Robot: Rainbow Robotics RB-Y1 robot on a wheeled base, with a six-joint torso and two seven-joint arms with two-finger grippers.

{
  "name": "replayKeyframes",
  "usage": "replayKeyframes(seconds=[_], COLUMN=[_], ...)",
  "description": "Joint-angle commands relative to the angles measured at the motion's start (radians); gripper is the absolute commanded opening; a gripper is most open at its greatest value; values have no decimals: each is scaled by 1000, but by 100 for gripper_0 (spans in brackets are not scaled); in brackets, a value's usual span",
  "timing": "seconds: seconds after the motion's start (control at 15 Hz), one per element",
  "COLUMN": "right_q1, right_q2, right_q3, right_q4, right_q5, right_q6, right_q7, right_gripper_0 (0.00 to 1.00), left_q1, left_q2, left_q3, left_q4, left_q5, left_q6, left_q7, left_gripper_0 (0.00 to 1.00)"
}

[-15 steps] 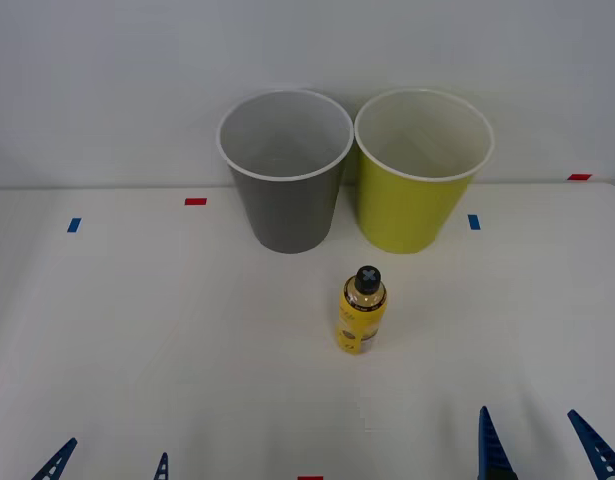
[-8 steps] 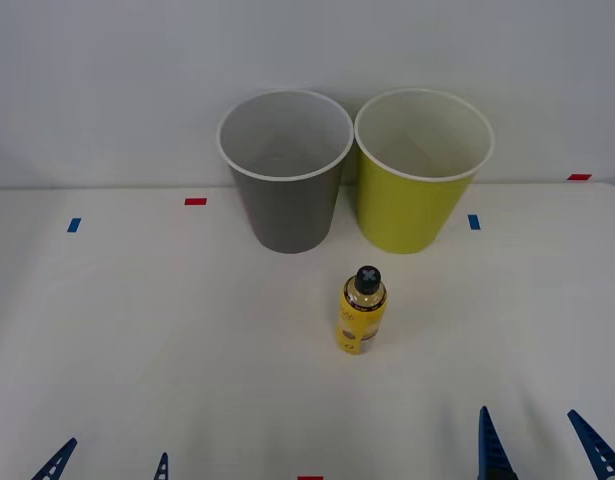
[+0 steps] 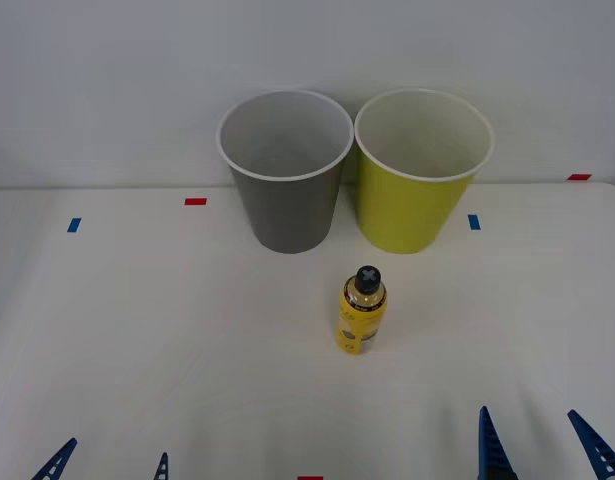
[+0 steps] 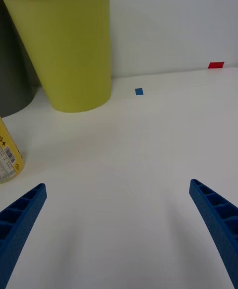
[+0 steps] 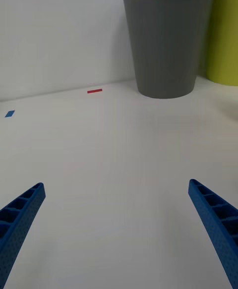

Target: Put cans in the gray bin and PET bottles in the light green bin.

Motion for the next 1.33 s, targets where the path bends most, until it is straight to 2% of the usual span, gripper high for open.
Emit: replayKeyframes(seconds=[0.07,1.07,1.2,1.33], right_q1=[0,0,-12,-15], right_q2=[0,0,2,-31], right_q3=[0,0,26,55], right_q4=[0,0,48,34], right_q5=[0,0,0,0], right_q6=[0,0,14,-14], right_q7=[0,0,0,6], right_gripper_0=[100,100,100,100], left_q1=[0,0,0,0], left_q2=[0,0,0,0], left_q3=[0,0,0,0], left_q4=[0,0,0,0], left_q5=[0,0,0,0], left_q6=[0,0,0,0], left_q7=[0,0,0,0], left_gripper_0=[100,100,100,100])
